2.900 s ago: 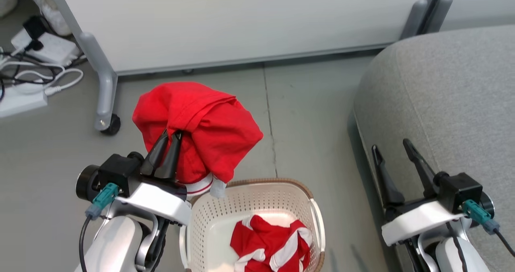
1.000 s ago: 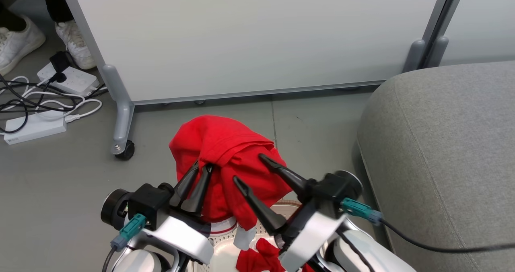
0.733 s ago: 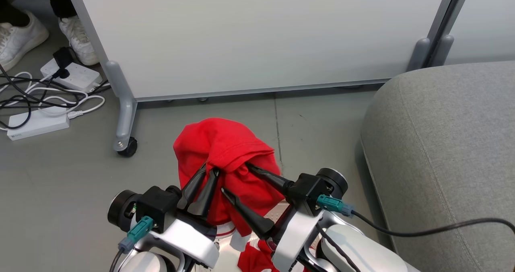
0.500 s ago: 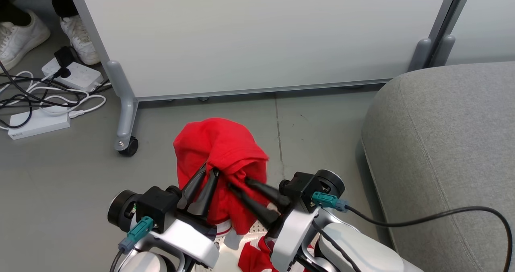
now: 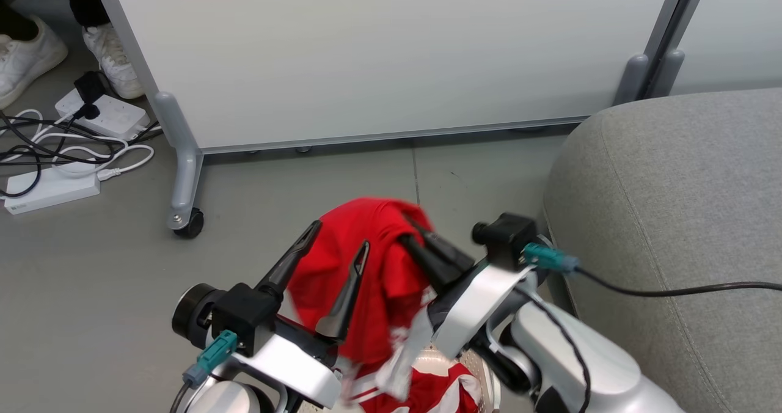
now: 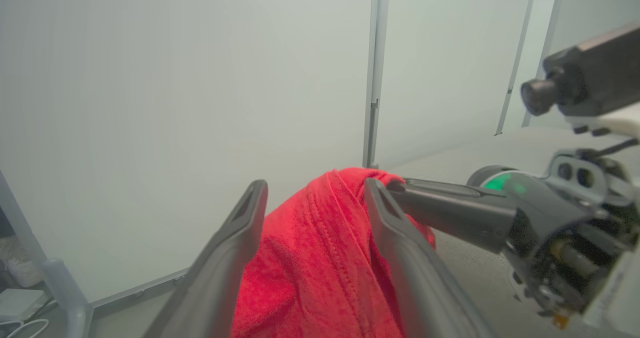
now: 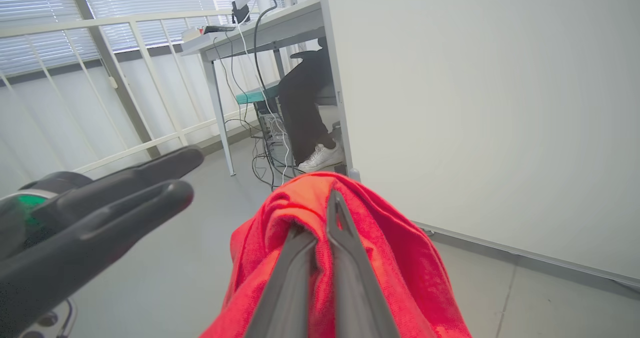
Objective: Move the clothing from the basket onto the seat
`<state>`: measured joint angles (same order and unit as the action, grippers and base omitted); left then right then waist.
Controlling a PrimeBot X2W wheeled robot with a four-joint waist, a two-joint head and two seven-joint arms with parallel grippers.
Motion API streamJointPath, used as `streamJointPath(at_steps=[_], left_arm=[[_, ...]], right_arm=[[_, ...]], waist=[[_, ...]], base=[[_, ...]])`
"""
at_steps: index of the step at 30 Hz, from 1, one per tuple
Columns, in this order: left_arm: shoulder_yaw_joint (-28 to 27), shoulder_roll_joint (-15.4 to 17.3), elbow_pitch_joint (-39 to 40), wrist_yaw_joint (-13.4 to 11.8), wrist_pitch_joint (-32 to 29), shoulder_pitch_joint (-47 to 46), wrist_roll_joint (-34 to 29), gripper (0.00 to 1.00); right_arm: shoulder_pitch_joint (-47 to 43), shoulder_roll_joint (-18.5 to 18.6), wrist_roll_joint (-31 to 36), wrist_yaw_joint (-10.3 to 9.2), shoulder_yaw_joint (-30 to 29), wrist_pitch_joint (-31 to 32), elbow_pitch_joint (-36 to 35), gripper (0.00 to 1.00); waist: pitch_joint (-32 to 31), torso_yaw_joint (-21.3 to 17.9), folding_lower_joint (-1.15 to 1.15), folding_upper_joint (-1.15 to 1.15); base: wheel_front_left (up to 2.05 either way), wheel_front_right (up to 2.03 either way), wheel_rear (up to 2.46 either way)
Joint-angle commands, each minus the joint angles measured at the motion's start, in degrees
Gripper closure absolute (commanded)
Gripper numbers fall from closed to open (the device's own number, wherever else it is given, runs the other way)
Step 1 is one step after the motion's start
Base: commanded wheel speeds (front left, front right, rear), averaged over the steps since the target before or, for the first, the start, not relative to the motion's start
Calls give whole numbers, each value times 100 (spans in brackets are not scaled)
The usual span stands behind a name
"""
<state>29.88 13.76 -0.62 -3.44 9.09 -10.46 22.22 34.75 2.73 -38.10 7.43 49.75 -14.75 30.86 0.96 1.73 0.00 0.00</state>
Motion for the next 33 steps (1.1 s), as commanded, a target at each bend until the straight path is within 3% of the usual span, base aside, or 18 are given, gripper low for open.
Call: streamJointPath(at_steps=[1,10,19,26,33], left_arm=[[40,21,47,68,8,-53,23,0],[357,122,172,285,-31,15,-86,0],[824,216,89,537,-174,165,-235,0],[993,268,28,566,-182,170,-314,0],[1058,386,-19,565,-220,157,-380,0]], right_arm=[[47,31,97,11,-272,-66,-22,100],[-238,30,602,12,-1292,-52,32,100],[-652,30,1034,12,-2049,-52,27,100],[-1008,33,1320,12,-2451,-53,-61,100],[-1315,31,1729,11,-2815,-53,-170,100]], waist=[[21,-26,0,0],[75,-187,0,0],[135,-584,0,0],[162,-1023,0,0],[257,-1741,0,0]], base=[[0,0,0],[0,0,0],[0,0,0],[0,0,0],[0,0,0]])
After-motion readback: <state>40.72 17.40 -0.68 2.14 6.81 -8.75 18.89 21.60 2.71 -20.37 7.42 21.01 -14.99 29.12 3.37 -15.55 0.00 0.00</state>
